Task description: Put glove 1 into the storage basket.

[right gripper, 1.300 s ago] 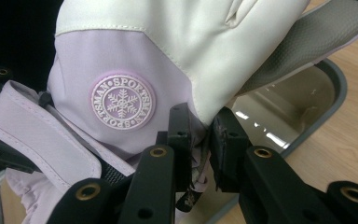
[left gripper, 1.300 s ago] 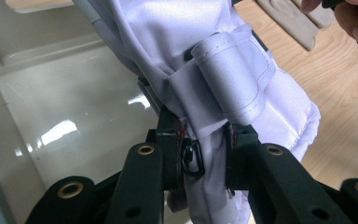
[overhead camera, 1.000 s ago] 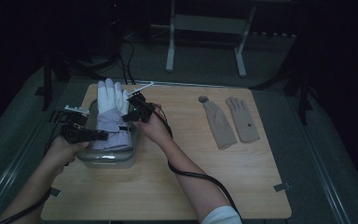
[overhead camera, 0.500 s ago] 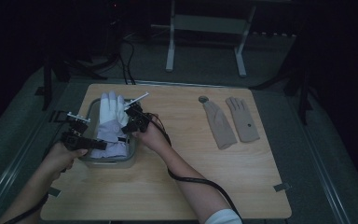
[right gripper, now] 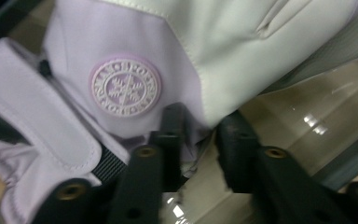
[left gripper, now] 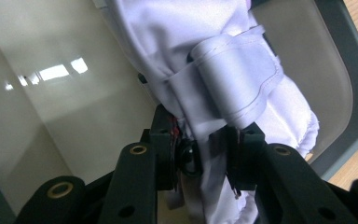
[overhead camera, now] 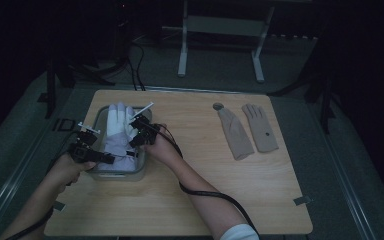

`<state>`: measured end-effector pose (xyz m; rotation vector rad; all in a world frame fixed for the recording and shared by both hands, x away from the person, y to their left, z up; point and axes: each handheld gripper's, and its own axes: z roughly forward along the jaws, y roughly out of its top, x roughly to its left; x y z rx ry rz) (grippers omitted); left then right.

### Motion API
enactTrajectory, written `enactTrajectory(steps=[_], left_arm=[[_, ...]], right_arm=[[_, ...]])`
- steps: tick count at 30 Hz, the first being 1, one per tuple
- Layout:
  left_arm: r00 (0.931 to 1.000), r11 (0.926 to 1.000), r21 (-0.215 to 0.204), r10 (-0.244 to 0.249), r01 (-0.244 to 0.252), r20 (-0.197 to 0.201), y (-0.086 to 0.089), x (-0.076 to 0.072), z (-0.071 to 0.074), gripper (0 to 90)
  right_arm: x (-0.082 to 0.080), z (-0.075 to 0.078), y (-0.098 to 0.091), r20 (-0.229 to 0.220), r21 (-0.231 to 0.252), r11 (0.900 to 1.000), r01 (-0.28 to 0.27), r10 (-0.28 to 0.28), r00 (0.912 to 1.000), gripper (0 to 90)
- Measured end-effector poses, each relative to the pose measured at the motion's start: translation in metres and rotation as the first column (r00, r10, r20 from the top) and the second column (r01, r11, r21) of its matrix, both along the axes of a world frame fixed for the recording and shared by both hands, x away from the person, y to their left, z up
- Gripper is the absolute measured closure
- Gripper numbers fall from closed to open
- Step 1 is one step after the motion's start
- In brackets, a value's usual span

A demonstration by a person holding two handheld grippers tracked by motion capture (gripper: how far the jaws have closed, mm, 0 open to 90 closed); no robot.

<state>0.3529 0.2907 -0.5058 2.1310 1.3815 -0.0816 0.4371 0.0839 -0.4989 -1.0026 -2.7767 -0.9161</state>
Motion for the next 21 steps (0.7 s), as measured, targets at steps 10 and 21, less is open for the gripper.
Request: enactTrajectory(steps=[10,21], left_arm=[[0.9998,0.9969,0.076,0.019,-0.02,0.004,-0.012,0.004,-0.002,52.7],[0.9757,0.9878,0.097,0.101,-0.122,0.194,-0.009,-0.014,0.026,38.9]], right_arm=[[0.002,0.039,-0.038,0.117,0.159,0.9873,0.007,-0.025,0.9927,30.1],[-0.004,0.046,-0.079,0.162,0.165,0.9856,-0.038,0.011,0.9868,14.8]])
